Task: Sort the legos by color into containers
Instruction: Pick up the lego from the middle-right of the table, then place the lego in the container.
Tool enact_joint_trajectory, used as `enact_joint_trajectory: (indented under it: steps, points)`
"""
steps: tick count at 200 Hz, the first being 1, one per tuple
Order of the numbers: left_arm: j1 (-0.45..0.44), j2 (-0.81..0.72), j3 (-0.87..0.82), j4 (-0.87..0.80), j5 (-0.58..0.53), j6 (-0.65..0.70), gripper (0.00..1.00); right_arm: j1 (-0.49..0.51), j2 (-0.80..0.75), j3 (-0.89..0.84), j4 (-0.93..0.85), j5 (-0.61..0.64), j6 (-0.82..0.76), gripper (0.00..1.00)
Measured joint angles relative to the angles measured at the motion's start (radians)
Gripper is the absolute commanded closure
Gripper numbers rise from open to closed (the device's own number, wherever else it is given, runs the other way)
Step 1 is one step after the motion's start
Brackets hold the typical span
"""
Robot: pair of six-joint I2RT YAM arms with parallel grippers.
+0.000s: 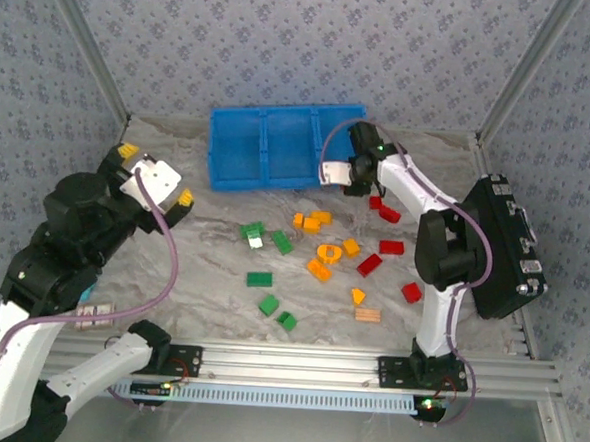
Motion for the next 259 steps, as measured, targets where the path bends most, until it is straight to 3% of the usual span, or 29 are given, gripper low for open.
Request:
enact_joint_trajectory:
  steps: [48,73,110,147,167,221,259]
  points:
    - [-0.006,0.051,0.136,-0.002,-0.021,-0.012,0.00,0.001,0.177,0.307,0.009,0.049,0.064,0.74]
    - [-0.006,0.088,0.146,-0.008,-0.015,-0.028,0.00,0.005,0.267,0.363,0.029,0.087,0.088,0.72]
    - [-0.006,0.098,0.108,0.003,0.025,-0.033,0.00,0.017,0.360,0.377,0.068,0.144,0.104,0.68]
    - [-0.006,0.093,0.083,0.000,0.039,-0.035,0.00,0.028,0.393,0.386,0.114,0.169,0.130,0.48]
    - [-0.006,0.084,0.080,0.001,0.036,-0.048,0.00,0.032,0.393,0.392,0.125,0.177,0.138,0.44]
    - [-0.006,0.059,0.067,0.000,0.027,-0.079,0.00,0.029,0.386,0.364,0.165,0.192,0.144,0.37]
    - [-0.006,0.038,0.066,0.002,0.028,-0.096,0.00,0.021,0.280,0.223,0.210,0.204,0.168,0.37]
